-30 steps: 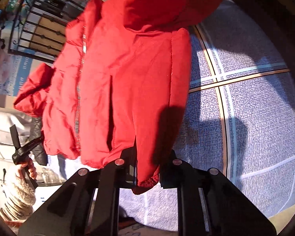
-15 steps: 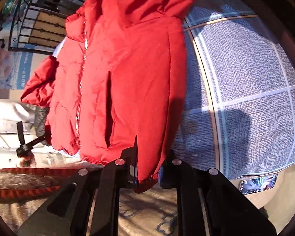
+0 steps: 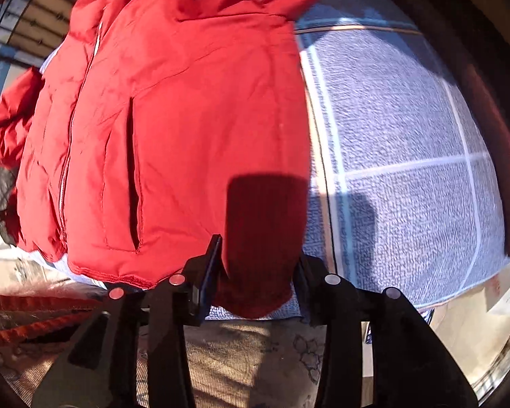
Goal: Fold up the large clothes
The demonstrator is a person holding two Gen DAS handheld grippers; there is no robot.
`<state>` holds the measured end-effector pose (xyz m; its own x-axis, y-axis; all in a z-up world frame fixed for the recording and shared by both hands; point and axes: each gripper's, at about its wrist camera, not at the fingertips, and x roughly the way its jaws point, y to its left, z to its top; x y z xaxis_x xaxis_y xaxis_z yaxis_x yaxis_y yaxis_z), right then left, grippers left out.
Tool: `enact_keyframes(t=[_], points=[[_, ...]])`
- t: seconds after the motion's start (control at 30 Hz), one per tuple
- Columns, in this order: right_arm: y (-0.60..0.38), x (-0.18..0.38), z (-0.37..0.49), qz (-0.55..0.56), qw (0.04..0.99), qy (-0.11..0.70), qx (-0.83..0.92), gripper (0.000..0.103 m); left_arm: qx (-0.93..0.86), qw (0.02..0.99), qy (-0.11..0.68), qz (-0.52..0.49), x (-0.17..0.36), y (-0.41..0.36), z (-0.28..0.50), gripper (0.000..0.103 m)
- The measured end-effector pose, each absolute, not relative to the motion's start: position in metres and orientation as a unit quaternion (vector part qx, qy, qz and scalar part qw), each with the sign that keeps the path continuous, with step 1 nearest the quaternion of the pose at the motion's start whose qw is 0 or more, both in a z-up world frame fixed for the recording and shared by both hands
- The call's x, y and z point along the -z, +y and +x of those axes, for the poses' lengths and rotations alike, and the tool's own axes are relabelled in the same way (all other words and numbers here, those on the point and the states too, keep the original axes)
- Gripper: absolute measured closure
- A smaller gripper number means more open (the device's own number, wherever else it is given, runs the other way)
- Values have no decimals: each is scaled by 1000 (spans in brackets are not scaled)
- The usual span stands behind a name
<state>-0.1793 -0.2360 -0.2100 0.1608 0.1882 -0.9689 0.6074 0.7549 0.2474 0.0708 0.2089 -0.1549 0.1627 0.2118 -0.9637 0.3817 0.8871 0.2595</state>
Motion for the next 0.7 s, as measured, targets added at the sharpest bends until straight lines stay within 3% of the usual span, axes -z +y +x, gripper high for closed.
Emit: enact_keyframes(t=[0.17,0.5,0.7], points=[[-246,193,-189,308,681,638,184,46,54,753,613,234,131,205,73,34],[-230,122,-147,169,742,616,202,40,163,742,612,221,137,118,38,31],[-197,137,-122,149,752,631,116,40,194,715,631,229,160,83,19,30]])
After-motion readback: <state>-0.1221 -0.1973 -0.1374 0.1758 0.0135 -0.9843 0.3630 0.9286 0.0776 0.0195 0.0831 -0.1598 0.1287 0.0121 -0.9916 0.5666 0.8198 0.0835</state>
